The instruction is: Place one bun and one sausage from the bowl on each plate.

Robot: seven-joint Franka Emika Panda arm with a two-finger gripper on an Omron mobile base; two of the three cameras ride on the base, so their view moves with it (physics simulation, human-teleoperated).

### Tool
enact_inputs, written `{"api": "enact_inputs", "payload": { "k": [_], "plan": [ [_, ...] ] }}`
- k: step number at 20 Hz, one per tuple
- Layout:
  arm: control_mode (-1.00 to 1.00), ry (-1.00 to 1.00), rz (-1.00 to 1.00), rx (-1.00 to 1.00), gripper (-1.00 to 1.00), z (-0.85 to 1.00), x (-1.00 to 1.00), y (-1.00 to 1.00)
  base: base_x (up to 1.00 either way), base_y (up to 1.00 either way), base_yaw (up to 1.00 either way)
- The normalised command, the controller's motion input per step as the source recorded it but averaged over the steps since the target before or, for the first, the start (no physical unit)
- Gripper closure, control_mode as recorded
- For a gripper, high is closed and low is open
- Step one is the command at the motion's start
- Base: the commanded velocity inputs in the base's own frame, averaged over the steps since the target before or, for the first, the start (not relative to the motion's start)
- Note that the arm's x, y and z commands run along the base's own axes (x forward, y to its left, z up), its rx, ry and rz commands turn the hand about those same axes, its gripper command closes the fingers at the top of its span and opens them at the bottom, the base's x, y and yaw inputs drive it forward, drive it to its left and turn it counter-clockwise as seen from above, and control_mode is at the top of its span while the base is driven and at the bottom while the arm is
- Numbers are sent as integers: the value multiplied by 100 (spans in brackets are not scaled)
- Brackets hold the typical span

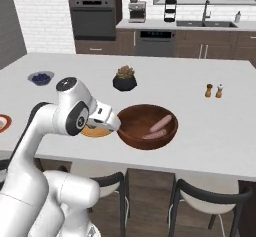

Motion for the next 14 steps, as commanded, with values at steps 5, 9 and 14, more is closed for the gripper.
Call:
{"api": "enact_inputs", "payload": {
  "k": [5, 9, 14],
  "plan": [
    [-100, 4, -29, 2, -100, 3, 100, -65, 0, 0, 0],
    [-100, 6, -42, 5, -100, -58, 94, -86, 0, 0, 0],
    [-100, 0, -25, 5, -100, -52, 97, -49, 0, 0, 0]
  ]
}}
